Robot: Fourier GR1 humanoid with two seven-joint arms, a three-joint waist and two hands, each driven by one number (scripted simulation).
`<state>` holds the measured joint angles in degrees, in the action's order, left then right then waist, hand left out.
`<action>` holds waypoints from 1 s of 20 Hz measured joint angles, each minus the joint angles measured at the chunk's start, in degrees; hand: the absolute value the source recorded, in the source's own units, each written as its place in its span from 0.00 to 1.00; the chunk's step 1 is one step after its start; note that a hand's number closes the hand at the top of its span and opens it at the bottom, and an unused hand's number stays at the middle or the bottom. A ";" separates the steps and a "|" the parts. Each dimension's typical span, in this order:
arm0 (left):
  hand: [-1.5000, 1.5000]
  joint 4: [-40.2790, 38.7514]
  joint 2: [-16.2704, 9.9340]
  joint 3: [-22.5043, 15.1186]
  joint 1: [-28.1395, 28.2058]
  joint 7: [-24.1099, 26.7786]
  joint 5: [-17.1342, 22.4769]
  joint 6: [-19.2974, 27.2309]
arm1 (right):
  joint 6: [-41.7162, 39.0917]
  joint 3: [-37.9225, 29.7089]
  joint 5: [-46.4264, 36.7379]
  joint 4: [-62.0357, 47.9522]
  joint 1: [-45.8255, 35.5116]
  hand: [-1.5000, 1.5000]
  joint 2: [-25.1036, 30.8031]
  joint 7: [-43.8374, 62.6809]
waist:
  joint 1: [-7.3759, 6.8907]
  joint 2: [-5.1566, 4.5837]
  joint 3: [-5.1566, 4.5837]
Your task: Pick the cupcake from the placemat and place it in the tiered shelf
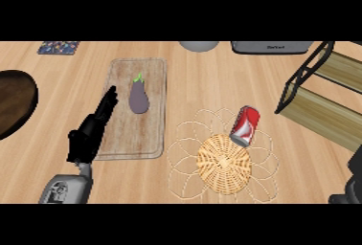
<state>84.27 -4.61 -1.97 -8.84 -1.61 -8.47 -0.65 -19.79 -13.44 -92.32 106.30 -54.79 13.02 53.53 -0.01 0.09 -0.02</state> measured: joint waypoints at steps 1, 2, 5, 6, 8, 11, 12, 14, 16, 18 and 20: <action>0.50 0.51 -0.53 0.36 0.68 0.18 0.46 -0.63 | 0.33 -0.06 -0.07 -0.45 0.77 1.00 0.27 -0.14 | -0.06 0.00 0.00; 0.50 0.35 -0.35 0.23 0.42 -0.02 0.23 -0.46 | 0.76 -0.10 -0.29 -1.55 0.92 1.00 0.78 -0.27 | -0.09 -0.03 0.01; 0.50 0.03 -0.34 0.19 0.53 0.33 0.21 -0.75 | 3.81 -0.87 -0.41 -5.13 2.61 1.00 2.87 -1.75 | -0.16 -0.11 0.00; 0.50 -0.49 -0.36 0.40 -0.35 0.09 0.18 -0.71 | 5.04 -0.55 -0.43 -5.76 3.92 1.00 3.15 -2.47 | -0.11 -0.12 0.01; 0.50 -1.86 0.16 0.44 -0.96 0.60 0.02 -0.39 | 7.76 -0.56 0.18 -8.14 4.97 1.00 4.53 -4.49 | -0.12 -0.17 0.02; 0.50 -1.68 0.16 0.69 -1.49 0.05 0.01 -0.30 | 13.63 -1.21 0.89 -11.19 6.95 1.00 5.36 -5.77 | -0.21 -0.18 0.04; 0.50 -1.94 0.16 0.82 -2.12 -0.28 0.00 -0.30 | 14.84 -1.89 1.28 -12.35 6.97 1.00 6.13 -6.12 | -0.20 -0.18 0.02; 0.50 -1.79 0.41 0.41 -1.57 0.28 -0.42 -0.08 | 19.26 -4.10 3.66 -13.28 6.64 1.00 6.29 -6.61 | -0.40 -0.23 0.07; 0.50 -2.08 0.38 0.54 -1.63 0.44 -0.49 -0.01 | 24.33 -6.01 6.63 -13.50 6.99 1.00 5.52 -7.37 | -0.41 -0.25 0.08; 0.50 -1.67 0.10 0.94 -1.72 0.23 0.04 -0.44 | 27.85 -8.13 10.16 -13.83 7.46 1.00 6.09 -9.15 | -0.34 -0.21 0.06; 0.50 0.04 0.22 0.41 -0.63 -0.77 -0.11 -0.53 | 30.34 -9.29 12.80 -14.65 8.26 1.00 6.81 -10.56 | -0.33 -0.14 0.06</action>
<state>84.31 -4.39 -1.56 -9.47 -2.38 -8.58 -1.18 10.55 -22.73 -79.52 91.65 -46.53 19.83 42.97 -0.34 -0.05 0.04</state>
